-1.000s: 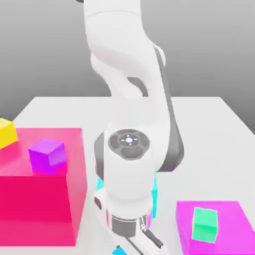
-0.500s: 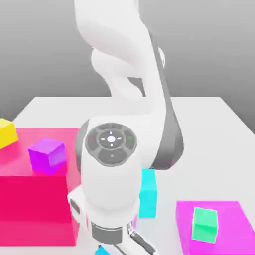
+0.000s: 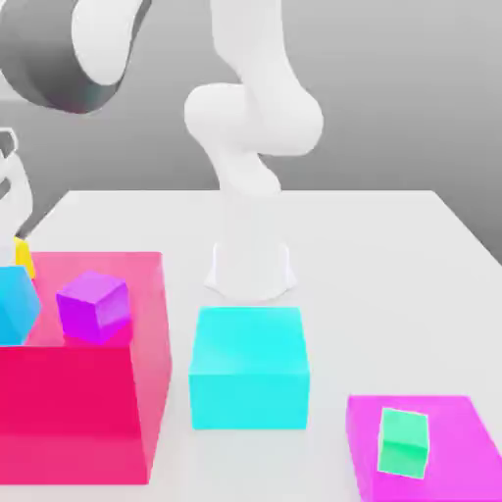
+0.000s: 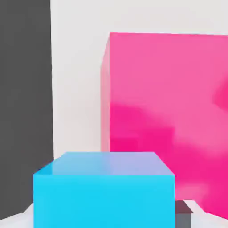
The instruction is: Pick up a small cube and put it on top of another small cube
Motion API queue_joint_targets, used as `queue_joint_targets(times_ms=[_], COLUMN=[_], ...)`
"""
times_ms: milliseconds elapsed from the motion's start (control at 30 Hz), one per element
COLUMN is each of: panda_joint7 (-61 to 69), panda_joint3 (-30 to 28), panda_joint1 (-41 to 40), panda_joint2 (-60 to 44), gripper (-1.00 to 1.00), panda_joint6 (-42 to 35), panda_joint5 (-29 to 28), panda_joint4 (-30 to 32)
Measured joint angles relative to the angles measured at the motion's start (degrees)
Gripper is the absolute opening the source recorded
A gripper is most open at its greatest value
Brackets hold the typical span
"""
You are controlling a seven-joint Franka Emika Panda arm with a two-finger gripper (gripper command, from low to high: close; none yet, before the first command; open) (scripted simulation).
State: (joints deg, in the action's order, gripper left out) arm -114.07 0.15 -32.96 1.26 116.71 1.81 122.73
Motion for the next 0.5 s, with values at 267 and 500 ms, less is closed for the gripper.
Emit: queue_joint_targets(times_ms=[267,500], panda_joint7=[-20.6,-22.0], panda_joint3=[-2.0,-2.1], panda_joint1=[-6.9,-7.4], panda_joint2=[14.5,12.3], gripper=[-1.0,1.0], panda_joint6=[-0.5,7.6], panda_joint5=[-2.0,-2.3], panda_joint4=[9.5,15.0])
